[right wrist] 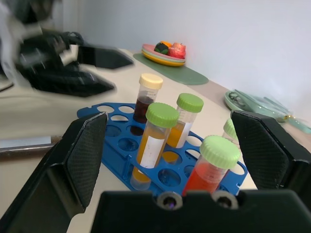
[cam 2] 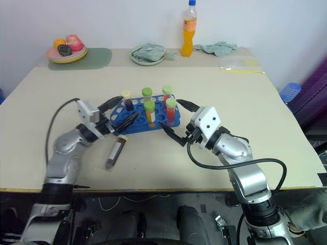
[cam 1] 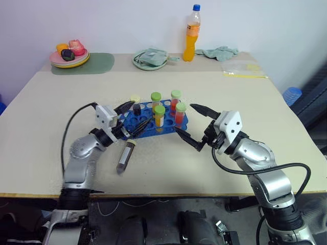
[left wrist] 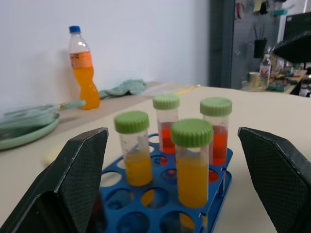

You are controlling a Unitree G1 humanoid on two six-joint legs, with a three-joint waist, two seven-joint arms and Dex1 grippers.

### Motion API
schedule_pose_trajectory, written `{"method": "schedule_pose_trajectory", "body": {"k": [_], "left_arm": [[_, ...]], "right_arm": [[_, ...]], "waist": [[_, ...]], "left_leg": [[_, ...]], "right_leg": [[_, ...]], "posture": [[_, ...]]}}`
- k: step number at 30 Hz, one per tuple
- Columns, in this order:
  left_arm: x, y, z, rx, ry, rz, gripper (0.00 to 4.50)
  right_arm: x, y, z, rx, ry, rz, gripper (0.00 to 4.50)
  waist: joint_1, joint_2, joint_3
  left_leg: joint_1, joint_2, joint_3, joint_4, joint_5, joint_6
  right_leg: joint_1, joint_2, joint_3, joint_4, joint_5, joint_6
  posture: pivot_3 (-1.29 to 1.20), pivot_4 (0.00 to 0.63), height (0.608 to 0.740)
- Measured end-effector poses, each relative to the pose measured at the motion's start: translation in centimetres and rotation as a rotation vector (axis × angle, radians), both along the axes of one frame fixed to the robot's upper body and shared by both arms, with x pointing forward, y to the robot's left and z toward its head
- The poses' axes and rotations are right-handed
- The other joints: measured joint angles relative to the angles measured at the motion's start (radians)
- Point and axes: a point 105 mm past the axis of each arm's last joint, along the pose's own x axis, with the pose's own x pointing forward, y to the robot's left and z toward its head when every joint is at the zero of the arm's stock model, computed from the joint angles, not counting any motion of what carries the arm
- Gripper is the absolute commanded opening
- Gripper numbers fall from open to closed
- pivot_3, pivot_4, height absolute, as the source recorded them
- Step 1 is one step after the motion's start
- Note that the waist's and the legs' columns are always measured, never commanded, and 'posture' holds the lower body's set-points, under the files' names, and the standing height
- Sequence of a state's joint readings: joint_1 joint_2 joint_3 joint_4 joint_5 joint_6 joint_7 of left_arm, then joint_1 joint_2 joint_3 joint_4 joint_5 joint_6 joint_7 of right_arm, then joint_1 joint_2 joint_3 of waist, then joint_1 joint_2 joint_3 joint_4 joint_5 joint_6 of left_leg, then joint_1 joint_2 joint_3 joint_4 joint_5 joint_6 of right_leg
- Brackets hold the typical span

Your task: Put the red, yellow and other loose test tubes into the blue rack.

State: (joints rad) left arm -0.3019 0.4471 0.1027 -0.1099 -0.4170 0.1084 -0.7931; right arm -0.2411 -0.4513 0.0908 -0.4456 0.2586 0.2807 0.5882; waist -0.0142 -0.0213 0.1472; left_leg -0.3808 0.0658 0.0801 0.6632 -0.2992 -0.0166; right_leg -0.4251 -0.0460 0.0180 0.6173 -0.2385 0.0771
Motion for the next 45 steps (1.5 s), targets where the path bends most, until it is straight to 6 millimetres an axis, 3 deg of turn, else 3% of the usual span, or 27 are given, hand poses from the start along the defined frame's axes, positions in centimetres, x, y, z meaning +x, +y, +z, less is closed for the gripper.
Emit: {"method": "schedule_pose_trajectory", "body": {"k": [4,10,13,18,21,24,36,41,44,45], "left_arm": [[-0.7,2.1,0.4,0.118,0.151,0.073,4.41],[-2.3,5.6,0.2,0.275,0.626,0.232,4.41],[-3.2,5.5,1.2,0.297,0.752,0.212,4.41],[-3.9,5.1,0.9,0.299,1.070,0.095,4.41],[-3.4,4.4,0.7,0.269,1.188,0.030,4.41],[-2.5,4.2,-0.8,0.241,1.314,0.041,4.41],[-1.6,1.4,-4.8,0.367,1.401,0.050,4.41],[-1.3,0.7,-5.4,0.398,1.393,0.060,4.41],[-1.3,0.6,-5.6,0.398,1.384,0.069,3.62],[-1.3,0.7,-5.8,0.398,1.387,0.075,3.15]], "right_arm": [[0.1,0.0,-0.1,-0.004,0.004,0.010,4.50],[0.1,0.2,-0.3,-0.014,0.004,0.041,4.50],[0.0,0.3,-0.2,-0.017,0.000,0.056,4.50],[-0.2,0.7,0.0,-0.027,0.001,0.112,4.50],[-0.3,0.7,0.0,-0.034,-0.001,0.126,4.50],[-0.2,0.8,0.1,-0.033,-0.003,0.126,4.50],[-0.1,0.8,-0.1,-0.019,0.008,0.105,4.50],[-0.1,0.7,-0.1,-0.015,0.007,0.094,4.50],[0.0,0.7,-0.1,-0.014,0.008,0.092,4.50],[0.0,0.7,-0.1,-0.013,0.009,0.090,4.50]], "waist": [[-0.001,0.000,0.001],[0.000,-0.009,0.010],[0.001,-0.009,0.011],[-0.001,-0.012,0.014],[0.000,-0.011,0.014],[0.000,-0.011,0.014],[0.002,-0.011,0.014],[0.003,-0.010,0.013],[0.006,-0.010,0.013],[0.005,-0.010,0.013]], "left_leg": [[0.000,0.000,0.000,0.000,0.000,0.000],[0.000,0.000,-0.001,0.000,0.000,0.000],[0.000,-0.001,0.000,0.000,0.000,0.000],[0.000,-0.001,-0.001,0.000,0.000,0.000],[0.000,-0.001,-0.001,0.000,0.000,0.000],[0.000,-0.001,0.000,0.000,0.000,0.000],[-0.004,-0.001,0.000,0.001,0.002,-0.003],[-0.004,-0.002,0.000,0.001,0.002,-0.003],[-0.004,-0.002,-0.001,0.002,0.002,-0.004],[-0.004,-0.002,-0.001,0.002,0.002,-0.004]], "right_leg": [[-0.001,0.000,0.000,0.000,0.000,0.000],[-0.001,0.000,0.000,0.001,0.000,0.000],[-0.001,-0.001,0.000,0.000,0.000,0.000],[-0.002,0.000,0.000,0.001,0.000,0.000],[-0.002,0.000,0.000,0.002,0.000,0.000],[-0.002,0.000,0.000,0.002,0.000,0.000],[-0.004,-0.001,0.000,0.001,0.000,0.000],[-0.004,-0.001,0.000,0.002,0.000,0.000],[-0.003,-0.001,0.000,0.002,0.000,0.000],[-0.003,-0.001,0.001,0.002,0.000,0.000]], "posture": [[0.00,0.150,0.740],[0.00,0.150,0.740],[0.00,0.150,0.740],[0.00,0.150,0.740],[0.00,0.150,0.740],[0.00,0.150,0.740],[0.00,0.150,0.740],[0.00,0.150,0.740],[0.00,0.150,0.740],[0.00,0.150,0.740]]}}
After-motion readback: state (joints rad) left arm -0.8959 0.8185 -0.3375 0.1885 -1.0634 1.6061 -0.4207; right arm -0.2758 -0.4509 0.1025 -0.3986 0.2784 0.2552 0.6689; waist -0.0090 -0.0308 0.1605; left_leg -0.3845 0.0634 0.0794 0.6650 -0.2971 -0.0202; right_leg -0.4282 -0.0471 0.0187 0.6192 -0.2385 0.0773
